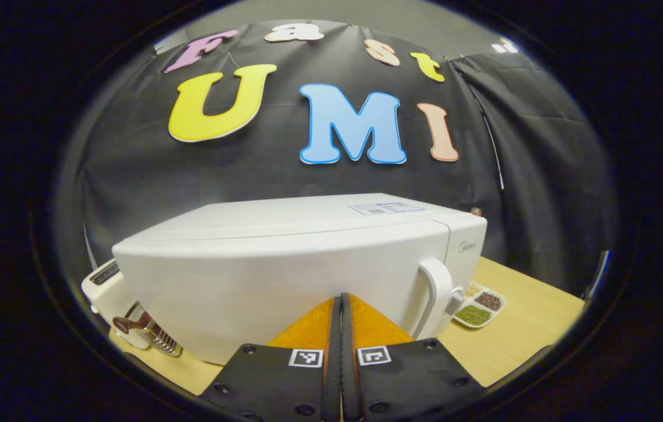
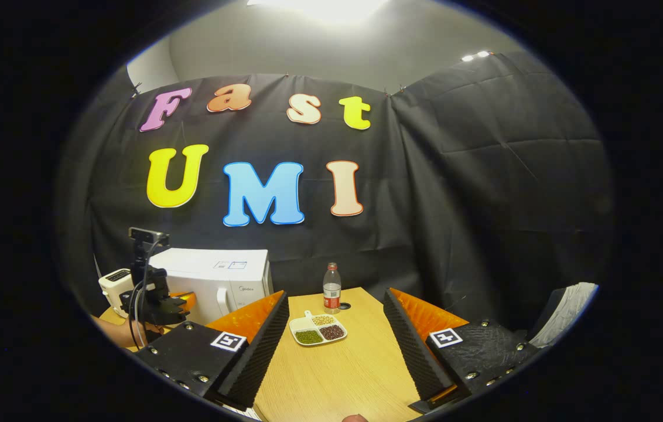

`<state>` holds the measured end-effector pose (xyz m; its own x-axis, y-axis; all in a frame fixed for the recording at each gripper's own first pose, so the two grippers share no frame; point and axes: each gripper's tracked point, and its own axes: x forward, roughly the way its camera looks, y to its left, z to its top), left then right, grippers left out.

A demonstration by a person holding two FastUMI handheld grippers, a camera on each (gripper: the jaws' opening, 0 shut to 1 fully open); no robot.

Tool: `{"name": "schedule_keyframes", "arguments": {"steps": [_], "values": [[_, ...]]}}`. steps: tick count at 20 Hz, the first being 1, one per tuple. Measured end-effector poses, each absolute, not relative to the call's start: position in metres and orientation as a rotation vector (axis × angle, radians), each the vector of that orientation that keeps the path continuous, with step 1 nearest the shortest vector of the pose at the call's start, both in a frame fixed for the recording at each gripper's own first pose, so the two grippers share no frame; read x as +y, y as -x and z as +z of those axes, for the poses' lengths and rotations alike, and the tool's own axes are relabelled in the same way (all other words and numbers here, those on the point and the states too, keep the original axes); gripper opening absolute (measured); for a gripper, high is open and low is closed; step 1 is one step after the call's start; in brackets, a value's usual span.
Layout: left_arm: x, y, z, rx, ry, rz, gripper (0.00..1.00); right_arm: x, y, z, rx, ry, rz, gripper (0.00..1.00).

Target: Open the microwave oven with the left hand, put the food in, and close the microwave oven.

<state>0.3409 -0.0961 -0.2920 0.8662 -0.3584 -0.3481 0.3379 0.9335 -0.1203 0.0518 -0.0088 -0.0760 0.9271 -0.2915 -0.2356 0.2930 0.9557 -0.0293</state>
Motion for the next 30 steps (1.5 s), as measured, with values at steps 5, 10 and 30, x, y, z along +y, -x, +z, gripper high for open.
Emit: {"name": "schedule_keyframes", "arguments": {"steps": [5,10,30], "values": [[-0.090,-0.320,-0.263,0.349,0.063,-0.350,0.07,-0.001,-0.056,-0.074,0.219,0.000,-0.257,0.98],[-0.068,-0.264,-0.193,0.245,0.064,-0.310,0.07,0.000,-0.054,-0.066,0.186,-0.042,-0.160,0.98],[-0.008,-0.047,-0.047,0.130,0.079,-0.080,0.07,-0.020,0.017,-0.025,0.092,-0.095,0.025,0.98]]}}
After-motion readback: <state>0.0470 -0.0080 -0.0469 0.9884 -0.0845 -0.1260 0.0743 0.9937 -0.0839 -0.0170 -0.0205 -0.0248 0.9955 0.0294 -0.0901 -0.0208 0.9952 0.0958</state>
